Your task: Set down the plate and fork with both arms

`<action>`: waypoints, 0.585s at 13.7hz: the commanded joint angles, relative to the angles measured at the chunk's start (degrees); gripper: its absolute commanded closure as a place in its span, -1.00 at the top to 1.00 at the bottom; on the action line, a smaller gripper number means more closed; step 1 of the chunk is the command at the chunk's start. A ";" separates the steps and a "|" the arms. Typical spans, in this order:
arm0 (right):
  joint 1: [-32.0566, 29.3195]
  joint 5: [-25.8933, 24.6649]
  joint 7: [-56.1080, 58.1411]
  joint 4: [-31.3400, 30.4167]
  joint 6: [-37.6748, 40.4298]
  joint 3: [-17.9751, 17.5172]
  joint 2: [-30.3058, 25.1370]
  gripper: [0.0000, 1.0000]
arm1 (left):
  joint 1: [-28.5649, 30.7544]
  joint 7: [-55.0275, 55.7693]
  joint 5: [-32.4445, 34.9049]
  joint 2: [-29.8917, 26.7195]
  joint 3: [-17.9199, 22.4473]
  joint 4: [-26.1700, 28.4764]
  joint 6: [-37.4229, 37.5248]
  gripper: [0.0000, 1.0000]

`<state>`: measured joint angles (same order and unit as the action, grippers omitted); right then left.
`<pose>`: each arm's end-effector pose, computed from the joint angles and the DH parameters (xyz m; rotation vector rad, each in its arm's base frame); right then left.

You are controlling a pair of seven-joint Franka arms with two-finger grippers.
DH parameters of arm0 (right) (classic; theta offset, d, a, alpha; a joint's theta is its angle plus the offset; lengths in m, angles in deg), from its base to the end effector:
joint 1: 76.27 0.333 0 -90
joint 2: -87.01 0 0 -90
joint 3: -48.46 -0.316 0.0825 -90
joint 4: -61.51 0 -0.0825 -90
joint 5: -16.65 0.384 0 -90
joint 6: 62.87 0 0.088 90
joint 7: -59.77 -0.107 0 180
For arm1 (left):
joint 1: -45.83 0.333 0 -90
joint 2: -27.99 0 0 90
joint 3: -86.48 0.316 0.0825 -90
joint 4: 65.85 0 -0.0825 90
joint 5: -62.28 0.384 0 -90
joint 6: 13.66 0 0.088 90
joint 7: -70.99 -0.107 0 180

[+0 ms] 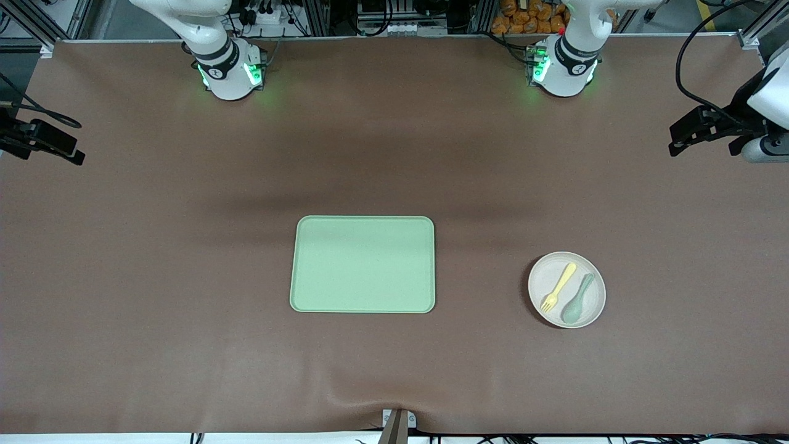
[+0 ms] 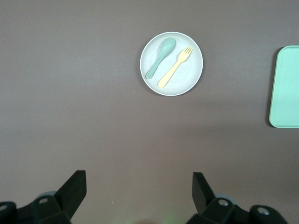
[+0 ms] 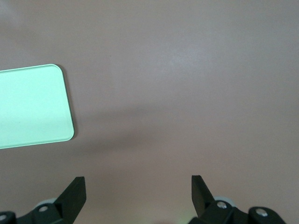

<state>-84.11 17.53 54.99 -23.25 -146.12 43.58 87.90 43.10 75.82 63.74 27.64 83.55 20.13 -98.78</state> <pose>0.5468 -0.0269 0.6485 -3.1180 0.2086 0.0658 0.5418 -0.0509 0.6533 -3.1151 0.0194 0.0102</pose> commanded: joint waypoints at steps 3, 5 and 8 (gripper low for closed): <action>-0.60 0.52 0.39 -0.57 -0.43 -0.31 -0.54 1.00 | 0.36 0.17 -0.24 0.34 0.12 -2.21 1.18 1.00; -0.60 0.52 0.39 -0.58 -0.51 -0.39 -0.54 1.00 | 0.09 0.17 -0.24 1.13 0.12 -2.31 1.27 1.00; -0.52 0.52 0.39 -0.57 -0.60 -0.40 -0.54 1.00 | -0.26 0.35 -0.67 1.57 0.03 -1.79 1.27 1.00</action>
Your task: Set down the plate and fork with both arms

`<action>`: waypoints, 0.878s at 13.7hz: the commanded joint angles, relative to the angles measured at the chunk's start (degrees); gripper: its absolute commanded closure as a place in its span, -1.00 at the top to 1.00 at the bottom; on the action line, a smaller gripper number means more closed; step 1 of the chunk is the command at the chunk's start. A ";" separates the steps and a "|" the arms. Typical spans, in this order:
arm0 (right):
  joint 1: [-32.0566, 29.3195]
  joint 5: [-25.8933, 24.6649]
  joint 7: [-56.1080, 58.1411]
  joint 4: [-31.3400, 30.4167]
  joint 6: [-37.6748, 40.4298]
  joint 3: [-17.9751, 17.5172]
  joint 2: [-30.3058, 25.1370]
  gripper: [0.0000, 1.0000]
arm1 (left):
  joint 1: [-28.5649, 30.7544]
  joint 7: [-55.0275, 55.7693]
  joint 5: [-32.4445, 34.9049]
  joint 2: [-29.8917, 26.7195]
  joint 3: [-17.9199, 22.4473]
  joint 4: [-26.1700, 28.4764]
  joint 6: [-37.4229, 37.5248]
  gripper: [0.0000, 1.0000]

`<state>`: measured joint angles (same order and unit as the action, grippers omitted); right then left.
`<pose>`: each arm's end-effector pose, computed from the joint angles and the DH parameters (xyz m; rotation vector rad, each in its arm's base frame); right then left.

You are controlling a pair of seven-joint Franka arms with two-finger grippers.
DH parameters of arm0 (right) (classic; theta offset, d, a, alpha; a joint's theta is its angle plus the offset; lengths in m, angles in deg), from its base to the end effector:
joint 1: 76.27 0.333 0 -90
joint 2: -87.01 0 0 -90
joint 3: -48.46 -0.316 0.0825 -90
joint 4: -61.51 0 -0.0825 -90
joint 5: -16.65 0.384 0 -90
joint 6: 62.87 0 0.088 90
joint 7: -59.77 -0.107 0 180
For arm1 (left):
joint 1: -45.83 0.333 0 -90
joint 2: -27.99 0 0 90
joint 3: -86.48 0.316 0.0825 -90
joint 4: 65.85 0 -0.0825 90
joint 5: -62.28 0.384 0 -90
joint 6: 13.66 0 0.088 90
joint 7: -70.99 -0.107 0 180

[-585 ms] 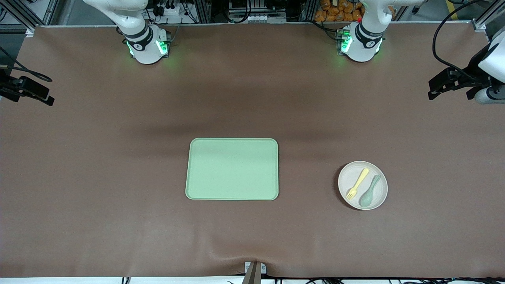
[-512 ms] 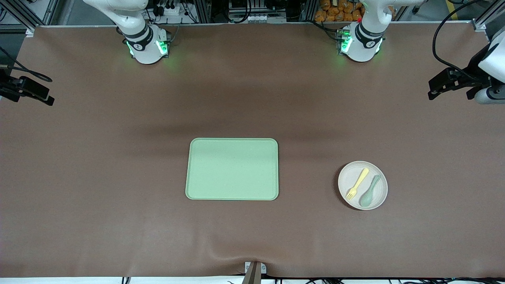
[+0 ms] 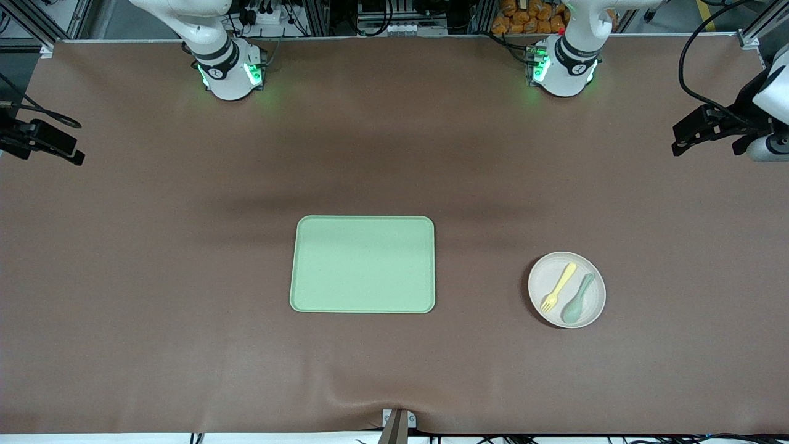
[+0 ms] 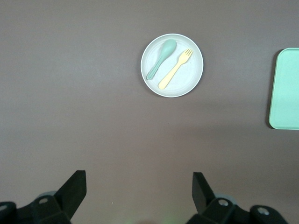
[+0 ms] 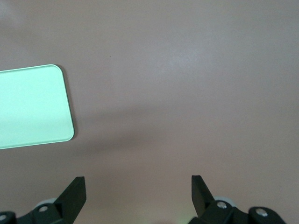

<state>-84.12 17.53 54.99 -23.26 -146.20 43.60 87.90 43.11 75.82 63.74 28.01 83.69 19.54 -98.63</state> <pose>0.5469 -0.0272 0.6486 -3.1179 0.2094 0.0639 0.5437 -0.0495 0.6543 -3.1156 0.0152 0.0084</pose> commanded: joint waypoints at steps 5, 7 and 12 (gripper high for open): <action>-0.51 0.52 0.39 -0.57 -0.61 -0.41 -0.54 1.00 | 0.26 -0.26 -0.94 3.93 -0.19 -1.54 1.12 1.00; -0.59 0.52 0.39 -0.57 -0.69 -0.32 -0.45 1.00 | 0.35 -1.40 -1.12 4.02 -0.19 -1.45 1.04 1.00; -0.51 0.61 0.39 -0.48 -0.78 -0.32 -0.37 1.00 | -0.79 -0.79 -0.77 5.50 -1.07 -1.54 0.08 1.00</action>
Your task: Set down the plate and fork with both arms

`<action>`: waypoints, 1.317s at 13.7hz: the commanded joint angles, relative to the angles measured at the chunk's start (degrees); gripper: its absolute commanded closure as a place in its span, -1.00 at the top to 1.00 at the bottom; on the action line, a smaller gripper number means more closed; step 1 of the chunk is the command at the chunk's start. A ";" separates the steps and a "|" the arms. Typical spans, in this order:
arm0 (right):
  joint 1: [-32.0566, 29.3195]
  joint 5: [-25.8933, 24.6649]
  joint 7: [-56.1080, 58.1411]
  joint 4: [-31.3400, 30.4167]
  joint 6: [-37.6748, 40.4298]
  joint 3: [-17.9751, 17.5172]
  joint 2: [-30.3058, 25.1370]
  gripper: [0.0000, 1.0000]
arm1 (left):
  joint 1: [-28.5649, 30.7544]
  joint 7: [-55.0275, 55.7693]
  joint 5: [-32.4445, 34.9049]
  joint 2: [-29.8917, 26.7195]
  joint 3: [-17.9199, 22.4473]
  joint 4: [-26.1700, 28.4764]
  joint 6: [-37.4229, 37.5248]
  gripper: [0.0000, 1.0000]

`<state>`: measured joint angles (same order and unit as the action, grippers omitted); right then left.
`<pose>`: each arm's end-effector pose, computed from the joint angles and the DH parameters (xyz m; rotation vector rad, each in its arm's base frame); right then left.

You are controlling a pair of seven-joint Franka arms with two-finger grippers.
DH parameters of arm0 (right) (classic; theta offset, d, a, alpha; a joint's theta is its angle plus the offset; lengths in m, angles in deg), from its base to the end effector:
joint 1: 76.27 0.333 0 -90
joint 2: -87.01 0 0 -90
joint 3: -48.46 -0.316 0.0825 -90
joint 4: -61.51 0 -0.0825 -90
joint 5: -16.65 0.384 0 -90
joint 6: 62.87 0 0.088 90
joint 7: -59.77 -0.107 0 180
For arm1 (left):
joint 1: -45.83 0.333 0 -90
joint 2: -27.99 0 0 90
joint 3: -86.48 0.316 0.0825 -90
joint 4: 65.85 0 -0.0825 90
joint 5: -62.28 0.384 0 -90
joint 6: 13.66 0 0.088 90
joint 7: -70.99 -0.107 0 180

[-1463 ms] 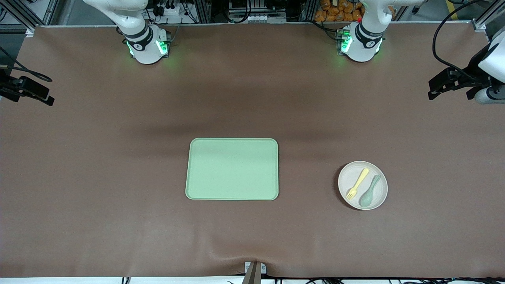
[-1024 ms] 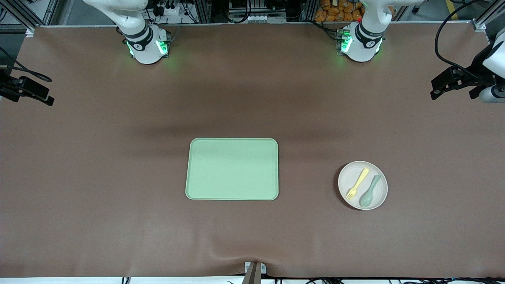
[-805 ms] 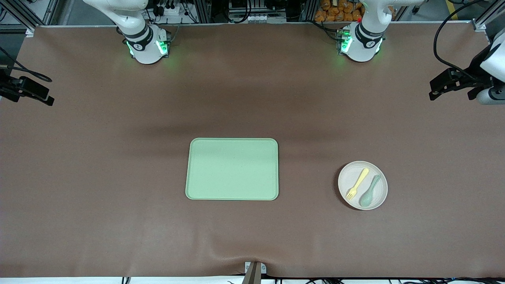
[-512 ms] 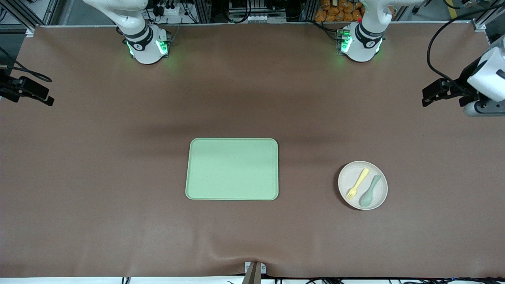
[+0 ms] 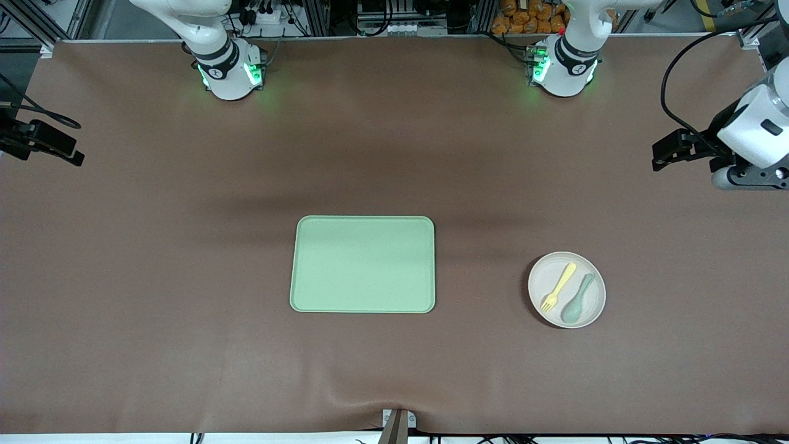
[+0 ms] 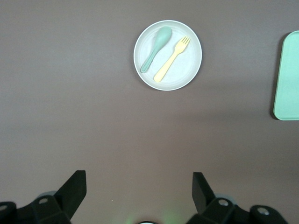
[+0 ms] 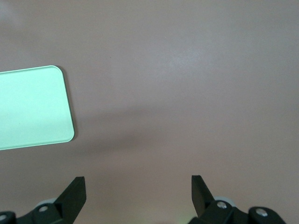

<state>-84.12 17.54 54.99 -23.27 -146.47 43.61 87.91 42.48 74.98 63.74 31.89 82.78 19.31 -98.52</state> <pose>0.5475 -0.0273 0.6488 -3.1178 0.2097 0.0570 0.5625 -0.0653 0.6184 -3.1106 0.0810 0.1102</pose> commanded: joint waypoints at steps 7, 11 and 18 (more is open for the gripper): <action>-1.12 0.59 0.39 -0.21 -0.51 -0.16 0.06 1.00 | 0.01 0.41 -0.50 6.82 -0.08 -2.28 -7.42 1.00; -1.03 0.59 0.39 -0.30 -1.75 -0.16 0.58 1.00 | 0.10 -0.55 2.47 10.86 0.01 -2.19 -12.43 1.00; -1.29 0.42 0.47 -0.21 -1.75 -0.07 1.12 1.00 | 0.01 0.49 3.90 19.03 -0.17 -1.31 -21.75 1.00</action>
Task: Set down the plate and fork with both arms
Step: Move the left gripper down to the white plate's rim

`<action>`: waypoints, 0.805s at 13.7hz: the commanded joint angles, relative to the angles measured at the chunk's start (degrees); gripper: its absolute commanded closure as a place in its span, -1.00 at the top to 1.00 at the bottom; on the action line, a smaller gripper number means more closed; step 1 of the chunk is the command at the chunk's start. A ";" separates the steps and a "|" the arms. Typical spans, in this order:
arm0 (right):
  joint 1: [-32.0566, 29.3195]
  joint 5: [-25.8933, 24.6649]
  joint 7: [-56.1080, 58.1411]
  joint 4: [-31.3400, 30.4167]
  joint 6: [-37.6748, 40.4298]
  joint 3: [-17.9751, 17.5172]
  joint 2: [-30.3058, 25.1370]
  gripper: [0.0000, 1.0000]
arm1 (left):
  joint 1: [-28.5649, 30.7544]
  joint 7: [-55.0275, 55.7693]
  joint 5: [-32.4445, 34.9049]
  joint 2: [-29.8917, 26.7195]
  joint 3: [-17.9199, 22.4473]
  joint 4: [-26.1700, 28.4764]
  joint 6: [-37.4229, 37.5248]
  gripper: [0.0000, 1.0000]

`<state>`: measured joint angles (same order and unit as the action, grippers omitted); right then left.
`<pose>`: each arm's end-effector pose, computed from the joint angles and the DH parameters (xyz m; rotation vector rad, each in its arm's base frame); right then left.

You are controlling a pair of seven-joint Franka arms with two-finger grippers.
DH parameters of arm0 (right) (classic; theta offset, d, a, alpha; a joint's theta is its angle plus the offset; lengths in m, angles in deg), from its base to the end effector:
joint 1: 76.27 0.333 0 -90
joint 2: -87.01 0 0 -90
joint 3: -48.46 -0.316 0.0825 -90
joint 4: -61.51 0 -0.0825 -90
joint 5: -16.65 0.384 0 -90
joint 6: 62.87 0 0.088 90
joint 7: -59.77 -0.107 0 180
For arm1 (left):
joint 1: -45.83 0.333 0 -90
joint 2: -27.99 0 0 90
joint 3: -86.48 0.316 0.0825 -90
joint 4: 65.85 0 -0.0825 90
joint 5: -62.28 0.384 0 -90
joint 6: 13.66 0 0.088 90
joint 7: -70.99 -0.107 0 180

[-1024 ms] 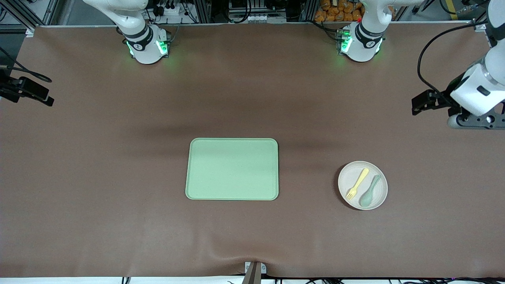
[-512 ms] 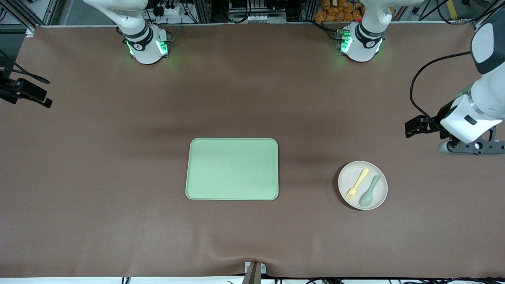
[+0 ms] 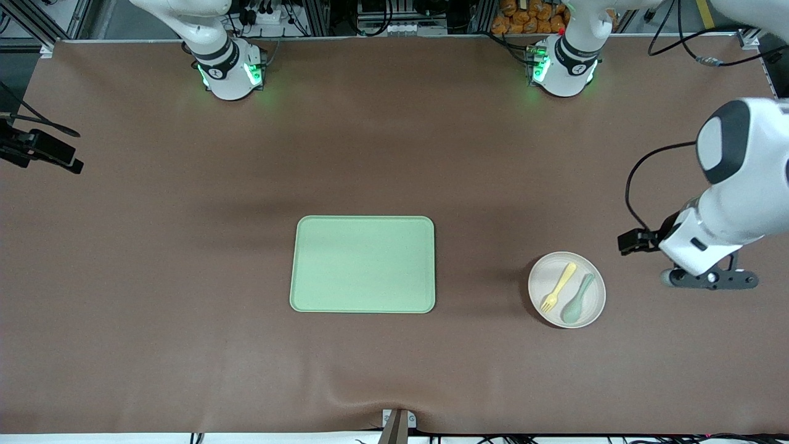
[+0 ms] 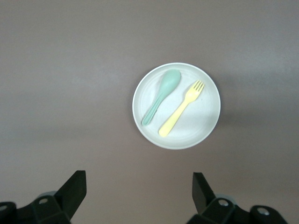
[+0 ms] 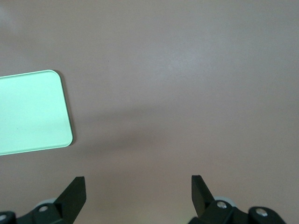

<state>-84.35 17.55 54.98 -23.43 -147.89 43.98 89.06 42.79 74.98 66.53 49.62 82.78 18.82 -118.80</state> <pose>0.5561 -0.0341 0.6385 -3.1148 0.2267 0.0538 0.6674 -0.0668 0.4595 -3.0908 0.0986 0.0230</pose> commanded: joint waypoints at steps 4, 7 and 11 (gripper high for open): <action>-0.97 0.50 0.39 0.05 -0.06 -0.44 -0.12 1.00 | -0.29 -0.13 1.28 5.86 -0.17 -0.74 -6.11 1.00; -1.32 0.59 0.30 0.05 0.12 -0.44 -0.38 1.00 | 0.40 -0.12 1.28 8.59 -0.17 3.90 -16.02 1.00; -2.55 2.08 0.56 0.04 -0.14 -0.36 -0.29 1.00 | 1.02 -0.74 1.81 12.36 -0.17 5.42 -21.59 1.00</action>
<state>-85.05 18.24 54.98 -23.44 -147.89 44.25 89.10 43.32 74.70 66.97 61.05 82.87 23.74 -138.67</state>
